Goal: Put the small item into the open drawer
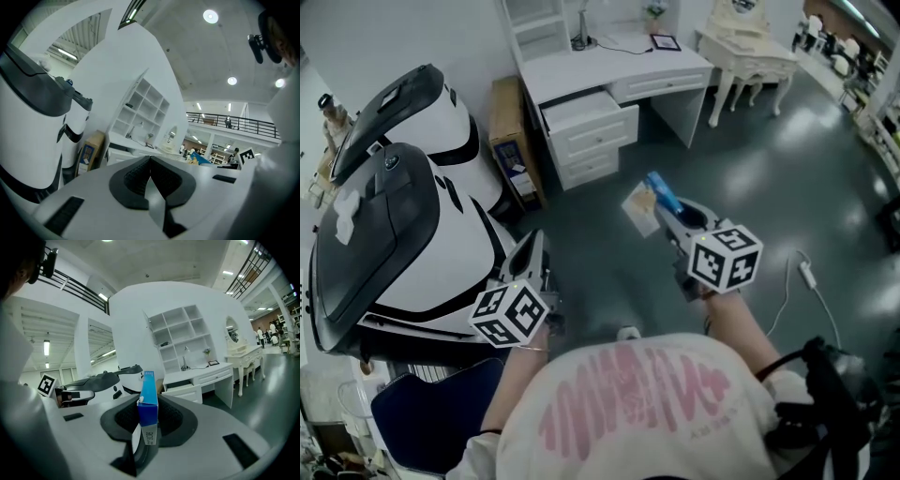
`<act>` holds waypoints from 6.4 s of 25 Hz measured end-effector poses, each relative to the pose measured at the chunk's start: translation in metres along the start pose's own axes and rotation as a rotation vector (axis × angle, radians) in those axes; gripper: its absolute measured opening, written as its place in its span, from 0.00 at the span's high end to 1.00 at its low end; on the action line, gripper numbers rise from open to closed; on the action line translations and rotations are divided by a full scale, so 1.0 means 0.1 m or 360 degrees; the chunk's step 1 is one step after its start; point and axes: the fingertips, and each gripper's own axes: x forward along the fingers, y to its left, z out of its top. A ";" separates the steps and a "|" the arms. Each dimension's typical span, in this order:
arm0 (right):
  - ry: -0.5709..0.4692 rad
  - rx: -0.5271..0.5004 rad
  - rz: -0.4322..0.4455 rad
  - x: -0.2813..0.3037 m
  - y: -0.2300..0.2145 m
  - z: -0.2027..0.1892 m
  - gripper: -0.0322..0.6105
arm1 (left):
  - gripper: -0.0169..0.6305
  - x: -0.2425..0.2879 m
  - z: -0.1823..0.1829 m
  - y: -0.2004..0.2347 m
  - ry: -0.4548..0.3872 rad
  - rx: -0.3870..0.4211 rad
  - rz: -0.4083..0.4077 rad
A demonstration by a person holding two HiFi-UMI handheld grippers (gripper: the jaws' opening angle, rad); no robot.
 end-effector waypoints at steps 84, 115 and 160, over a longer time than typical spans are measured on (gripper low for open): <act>0.0269 0.0083 -0.0025 4.88 -1.93 0.86 0.81 | 0.93 4.35 1.10 2.57 0.0135 -0.0227 -0.0003; 0.0865 0.0025 0.0175 6.55 -2.63 0.11 0.81 | 0.93 4.98 0.96 3.64 0.0214 -0.0337 0.0478; 0.1409 -0.0059 0.0263 7.20 -2.91 -0.98 0.81 | 0.93 4.80 0.93 4.27 0.0197 -0.0467 0.0850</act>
